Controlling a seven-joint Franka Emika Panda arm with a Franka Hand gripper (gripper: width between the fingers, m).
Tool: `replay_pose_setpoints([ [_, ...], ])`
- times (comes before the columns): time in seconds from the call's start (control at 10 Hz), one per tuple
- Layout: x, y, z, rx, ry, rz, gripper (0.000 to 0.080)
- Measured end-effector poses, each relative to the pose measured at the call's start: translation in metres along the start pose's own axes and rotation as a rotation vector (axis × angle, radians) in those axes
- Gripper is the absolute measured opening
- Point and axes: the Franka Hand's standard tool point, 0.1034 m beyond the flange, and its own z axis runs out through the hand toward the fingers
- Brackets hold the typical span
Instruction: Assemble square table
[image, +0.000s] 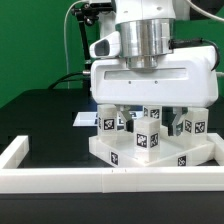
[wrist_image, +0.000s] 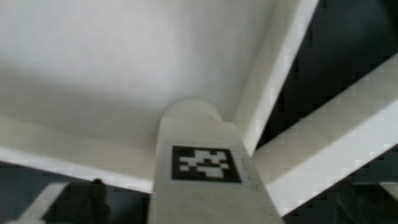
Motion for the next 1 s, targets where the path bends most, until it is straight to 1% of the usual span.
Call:
replay_pose_setpoints([
  [0.2,-0.0016,-0.0026,0.0,0.0,0.0,-0.233,0.0649],
  [0.4,-0.0033,-0.0067,-0.0014,0.001,0.001,-0.378,0.0649],
  [0.5,-0.0034,-0.0068,-0.0014,-0.003,0.001,-0.498,0.0649],
  [0.7,-0.0024,-0.0045,-0.0009,-0.009,0.0,-0.675,0.0649],
  [0.9,-0.0008,-0.0017,-0.0008,-0.012,0.0,-0.776,0.0649],
  [1.0,0.0002,-0.0002,-0.0009,-0.02,-0.001,-0.867,0.0649],
])
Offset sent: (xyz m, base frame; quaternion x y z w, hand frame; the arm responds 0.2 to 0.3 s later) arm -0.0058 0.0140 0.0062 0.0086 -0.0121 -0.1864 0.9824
